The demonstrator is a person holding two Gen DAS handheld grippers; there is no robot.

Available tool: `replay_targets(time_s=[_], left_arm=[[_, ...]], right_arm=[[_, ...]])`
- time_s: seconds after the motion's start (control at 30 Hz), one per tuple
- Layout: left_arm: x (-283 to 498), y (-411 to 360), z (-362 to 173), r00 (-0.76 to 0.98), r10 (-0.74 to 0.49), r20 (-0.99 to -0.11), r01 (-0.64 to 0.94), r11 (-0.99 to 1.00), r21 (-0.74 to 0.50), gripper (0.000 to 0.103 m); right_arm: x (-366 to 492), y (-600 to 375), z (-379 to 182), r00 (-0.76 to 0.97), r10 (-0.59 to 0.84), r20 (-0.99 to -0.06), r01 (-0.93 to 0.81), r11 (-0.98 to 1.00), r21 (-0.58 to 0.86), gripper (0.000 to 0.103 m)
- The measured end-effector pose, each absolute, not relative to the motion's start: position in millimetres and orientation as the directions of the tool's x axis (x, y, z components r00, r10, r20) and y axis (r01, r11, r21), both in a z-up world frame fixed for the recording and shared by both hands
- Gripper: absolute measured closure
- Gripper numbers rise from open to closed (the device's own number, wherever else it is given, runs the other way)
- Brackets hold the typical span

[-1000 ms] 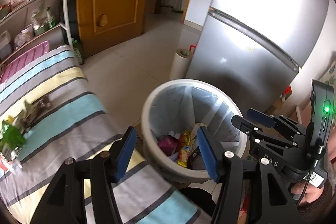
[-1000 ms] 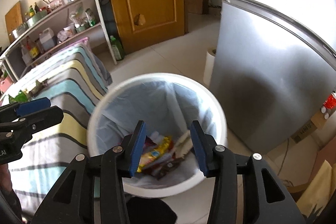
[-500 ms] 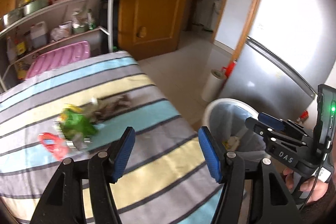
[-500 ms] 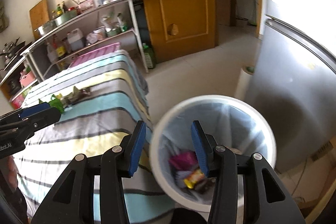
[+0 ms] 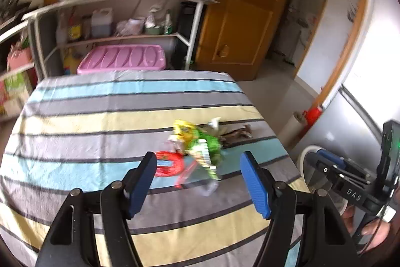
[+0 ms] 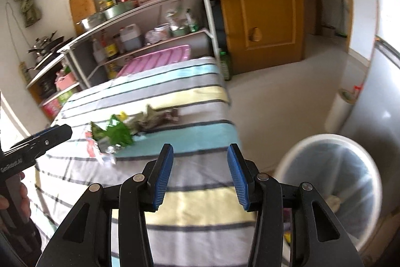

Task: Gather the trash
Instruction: 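Move both open tools back to the table toward the remaining trash, then grasp the red-lidded clear cup with the left tool while the right tool grasps the green chip bag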

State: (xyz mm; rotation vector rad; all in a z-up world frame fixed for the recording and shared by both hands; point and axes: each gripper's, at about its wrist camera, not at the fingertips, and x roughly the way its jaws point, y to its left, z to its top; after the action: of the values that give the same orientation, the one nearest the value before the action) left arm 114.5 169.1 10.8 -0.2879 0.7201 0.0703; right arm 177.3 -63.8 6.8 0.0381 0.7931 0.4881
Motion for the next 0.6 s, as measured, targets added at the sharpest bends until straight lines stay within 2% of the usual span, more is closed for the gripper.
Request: replay_targets(time_s=[0.13, 0.3, 0.6], left_arm=[[114.4, 194.3, -0.4, 0.736, -0.005, -0.677, -0.213, 0.948, -0.238, 0.031], [116.6, 213.5, -11.6, 0.713, 0.005, -0.701, -0.246, 0.938, -0.244, 0.03], [128.4, 218.8, -28.1, 0.686, -0.045, -0.726, -0.214, 0.941, -0.261, 0.029]], right_arm=[[185.4, -37.8, 1.9, 0.562, 0.469, -0.682, -0.434, 0.868, 0.24, 0.048], [191.1, -1.6, -4.9, 0.508, 0.51, -0.694, -0.504, 0.83, 0.241, 0.047], [209.7, 36.7, -19.5, 0.392, 0.603, -0.695, -0.522, 0.768, 0.372, 0.046]])
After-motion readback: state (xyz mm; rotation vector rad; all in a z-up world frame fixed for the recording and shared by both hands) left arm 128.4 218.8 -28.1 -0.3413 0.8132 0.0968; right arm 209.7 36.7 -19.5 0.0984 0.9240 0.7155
